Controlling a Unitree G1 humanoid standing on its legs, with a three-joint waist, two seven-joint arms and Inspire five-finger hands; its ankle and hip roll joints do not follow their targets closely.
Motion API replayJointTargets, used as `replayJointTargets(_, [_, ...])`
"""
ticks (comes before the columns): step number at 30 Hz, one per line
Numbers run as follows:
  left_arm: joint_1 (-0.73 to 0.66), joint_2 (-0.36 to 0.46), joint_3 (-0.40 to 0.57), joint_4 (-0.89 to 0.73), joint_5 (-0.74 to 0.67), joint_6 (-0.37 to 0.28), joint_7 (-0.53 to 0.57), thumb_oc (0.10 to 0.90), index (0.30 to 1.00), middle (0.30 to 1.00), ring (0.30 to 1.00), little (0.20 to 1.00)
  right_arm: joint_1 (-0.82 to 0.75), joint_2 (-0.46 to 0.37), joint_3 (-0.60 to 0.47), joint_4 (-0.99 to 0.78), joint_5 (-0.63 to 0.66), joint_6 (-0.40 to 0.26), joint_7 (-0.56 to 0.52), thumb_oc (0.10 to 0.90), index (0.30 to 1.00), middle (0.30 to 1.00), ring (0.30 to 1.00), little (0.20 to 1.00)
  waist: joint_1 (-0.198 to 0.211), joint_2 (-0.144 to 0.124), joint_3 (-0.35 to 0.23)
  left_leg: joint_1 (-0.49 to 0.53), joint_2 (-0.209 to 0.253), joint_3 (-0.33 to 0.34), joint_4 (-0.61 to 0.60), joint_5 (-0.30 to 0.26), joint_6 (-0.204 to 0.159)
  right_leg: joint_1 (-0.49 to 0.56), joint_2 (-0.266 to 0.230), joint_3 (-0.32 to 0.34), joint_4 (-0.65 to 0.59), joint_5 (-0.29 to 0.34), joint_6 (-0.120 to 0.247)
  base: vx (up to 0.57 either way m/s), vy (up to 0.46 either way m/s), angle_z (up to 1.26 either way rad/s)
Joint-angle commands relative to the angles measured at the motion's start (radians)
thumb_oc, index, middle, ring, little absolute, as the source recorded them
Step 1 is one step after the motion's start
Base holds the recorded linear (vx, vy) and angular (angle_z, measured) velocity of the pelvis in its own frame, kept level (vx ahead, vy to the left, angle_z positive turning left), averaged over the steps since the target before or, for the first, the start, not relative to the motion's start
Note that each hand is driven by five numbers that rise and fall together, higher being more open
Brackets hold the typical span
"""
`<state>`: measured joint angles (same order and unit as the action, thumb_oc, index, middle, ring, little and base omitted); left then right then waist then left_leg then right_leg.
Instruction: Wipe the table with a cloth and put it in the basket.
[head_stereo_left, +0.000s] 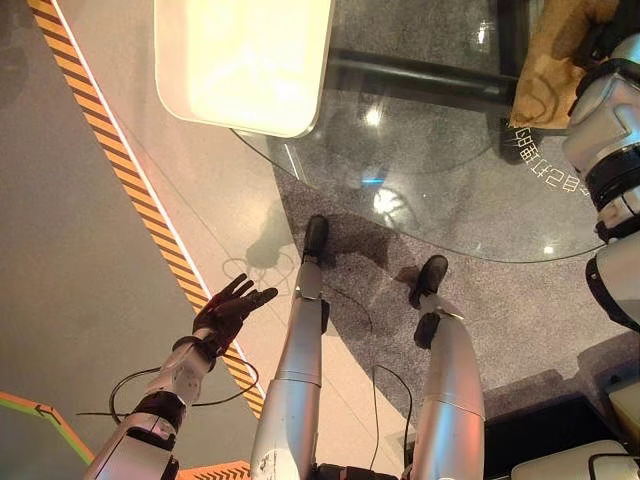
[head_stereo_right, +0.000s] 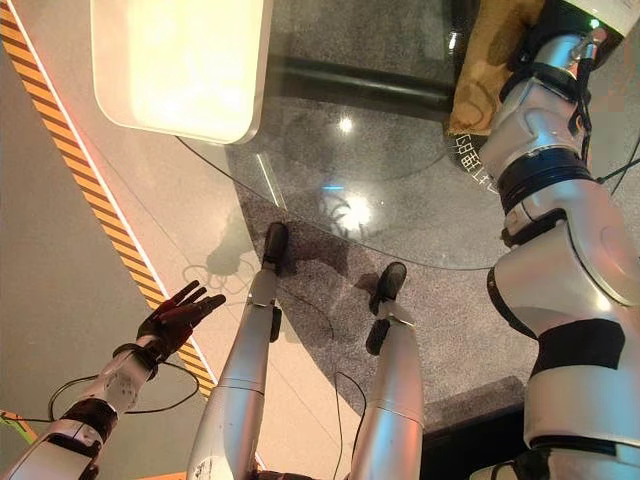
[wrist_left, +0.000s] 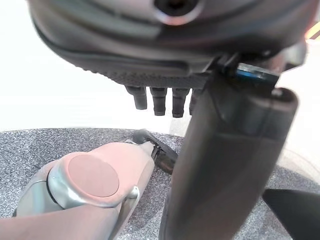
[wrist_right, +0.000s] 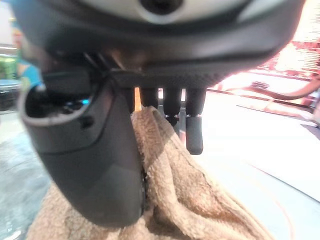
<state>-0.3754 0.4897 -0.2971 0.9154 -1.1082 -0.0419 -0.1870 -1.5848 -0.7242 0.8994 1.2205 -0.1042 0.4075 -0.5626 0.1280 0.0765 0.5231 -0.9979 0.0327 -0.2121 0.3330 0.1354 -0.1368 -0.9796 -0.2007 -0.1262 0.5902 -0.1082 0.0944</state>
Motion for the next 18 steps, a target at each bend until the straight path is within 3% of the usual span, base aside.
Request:
replayJointTargets(1, [-0.009,0.030,0.030,0.075,-0.040,0.011,-0.003,0.800,0.900,0.900,0.900,0.900,-0.082,-0.173,0.040,-0.009,-0.012,0.000,-0.121,0.100,0.300,0.300,0.300,0.200,0.014,-0.007,-0.003,0.048,-0.096,0.104,0.039,-0.113,0.141,0.049,0.138,-0.037,-0.134,0.059,-0.059,0.00,0.000,0.00])
replayJointTargets(13, [-0.007,-0.005,0.020,0.077,-0.024,-0.016,-0.002,0.800,0.900,0.900,0.900,0.900,-0.118,-0.087,0.096,-0.172,-0.068,-0.082,-0.091,0.100,0.300,0.300,0.300,0.200,0.023,-0.003,-0.003,0.050,-0.104,0.102,0.035,-0.112,0.136,0.052,0.137,-0.040,-0.137,0.048,-0.064,0.00,0.000,0.00])
replayJointTargets(18, [-0.001,-0.018,0.020,0.071,-0.011,-0.025,-0.004,0.800,0.900,0.900,0.900,0.900,-0.123,-0.044,0.117,-0.267,-0.094,-0.068,-0.052,0.100,0.300,0.300,0.300,0.200,0.030,-0.001,-0.003,0.051,-0.107,0.103,0.029,-0.109,0.134,0.053,0.136,-0.046,-0.140,0.043,-0.066,0.00,0.000,0.00])
